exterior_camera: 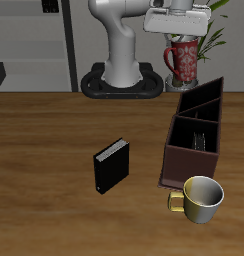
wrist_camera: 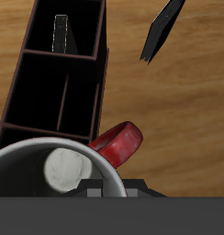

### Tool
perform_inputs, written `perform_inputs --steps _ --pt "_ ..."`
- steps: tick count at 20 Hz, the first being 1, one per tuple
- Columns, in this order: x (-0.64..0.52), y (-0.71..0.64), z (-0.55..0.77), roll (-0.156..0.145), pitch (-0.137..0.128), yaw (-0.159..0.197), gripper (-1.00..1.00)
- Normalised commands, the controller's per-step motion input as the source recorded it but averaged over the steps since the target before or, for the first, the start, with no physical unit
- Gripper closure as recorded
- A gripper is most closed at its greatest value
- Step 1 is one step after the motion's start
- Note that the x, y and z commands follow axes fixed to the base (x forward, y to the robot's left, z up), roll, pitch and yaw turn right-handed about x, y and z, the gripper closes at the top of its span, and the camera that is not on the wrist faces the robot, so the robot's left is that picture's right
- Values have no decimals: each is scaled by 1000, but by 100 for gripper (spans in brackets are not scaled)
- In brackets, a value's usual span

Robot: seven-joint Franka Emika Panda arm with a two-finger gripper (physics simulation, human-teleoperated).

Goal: Place the yellow book into the left desk caddy's right compartment and place the red mug into the left desk caddy's left compartment

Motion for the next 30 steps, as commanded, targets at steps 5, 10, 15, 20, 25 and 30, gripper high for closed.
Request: perform_inputs --steps 5,10,15,20,25,30 --pt "50 211 -10 58 -21 -11 100" --pt "47 56 6 7 -20 -23 100" --pt "32 77 -135 38 -12 -4 100" --pt "28 70 -199 42 18 -13 100" --pt "-68 -30 -205 -22 -30 17 100" --pt "74 8 -219 13 16 -22 100"
